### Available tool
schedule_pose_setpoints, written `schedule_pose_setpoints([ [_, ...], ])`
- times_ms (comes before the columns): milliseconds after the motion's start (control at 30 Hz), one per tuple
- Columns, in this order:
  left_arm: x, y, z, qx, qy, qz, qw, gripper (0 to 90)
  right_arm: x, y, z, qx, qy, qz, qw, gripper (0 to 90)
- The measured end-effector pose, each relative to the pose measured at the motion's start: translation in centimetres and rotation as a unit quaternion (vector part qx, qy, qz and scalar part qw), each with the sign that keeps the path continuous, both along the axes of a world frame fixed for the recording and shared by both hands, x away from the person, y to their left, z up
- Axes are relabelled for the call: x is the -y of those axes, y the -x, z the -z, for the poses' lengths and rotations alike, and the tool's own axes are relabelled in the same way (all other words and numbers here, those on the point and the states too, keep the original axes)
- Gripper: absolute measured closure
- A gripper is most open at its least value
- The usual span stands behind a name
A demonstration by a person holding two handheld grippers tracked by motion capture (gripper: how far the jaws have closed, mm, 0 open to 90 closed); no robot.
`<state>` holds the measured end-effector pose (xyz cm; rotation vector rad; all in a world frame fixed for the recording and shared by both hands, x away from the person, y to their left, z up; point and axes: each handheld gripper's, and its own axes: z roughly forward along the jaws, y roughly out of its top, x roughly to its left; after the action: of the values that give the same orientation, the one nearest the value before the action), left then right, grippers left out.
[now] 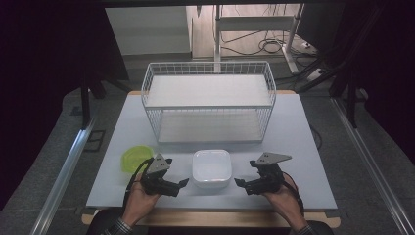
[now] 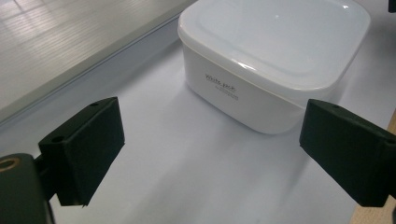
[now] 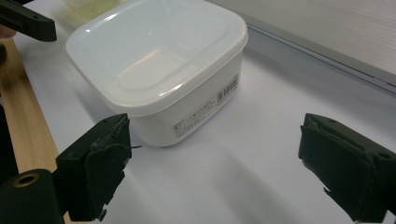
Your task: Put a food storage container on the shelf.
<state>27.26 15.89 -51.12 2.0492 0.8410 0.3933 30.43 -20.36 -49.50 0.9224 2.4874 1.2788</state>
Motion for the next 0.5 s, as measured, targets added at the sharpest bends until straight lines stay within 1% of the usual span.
schedule_pose_setpoints([
  [67,0.1,0.0,0.0,0.003,0.005,0.0,1.0,6.4,0.0,0.0,-0.1,0.002,0.0,0.0,1.0,9.0],
  [133,0.1,-0.1,-0.1,0.001,0.008,0.0,1.0,6.4,-0.1,0.0,-0.2,0.007,0.001,-0.002,1.0,9.0],
  [200,0.2,-0.2,-0.1,-0.004,0.01,-0.001,0.9999,5.7,-0.3,0.0,-0.3,0.008,0.003,-0.003,1.0,8.9],
  [233,0.3,-0.3,-0.2,-0.011,0.012,-0.003,0.9999,5.5,-0.4,0.0,-0.3,0.007,0.003,-0.002,1.0,8.9],
  [267,0.3,-0.3,-0.2,-0.011,0.012,-0.003,0.9999,5.3,-0.4,0.0,-0.3,0.007,0.003,-0.002,1.0,8.9],
  [433,1.0,-0.6,-0.7,-0.022,0.002,0.003,0.9998,4.2,-1.1,-0.1,-0.6,0.008,0.0,-0.001,1.0,6.5],
  [467,1.0,-0.7,-0.7,-0.023,0.001,0.006,0.9997,3.6,-1.4,-0.2,-0.7,0.008,0.002,0.001,1.0,3.0],
  [500,1.2,-0.7,-0.8,-0.025,-0.001,0.007,0.9997,3.6,-1.4,-0.2,-0.7,0.008,0.002,0.001,1.0,3.0],
])
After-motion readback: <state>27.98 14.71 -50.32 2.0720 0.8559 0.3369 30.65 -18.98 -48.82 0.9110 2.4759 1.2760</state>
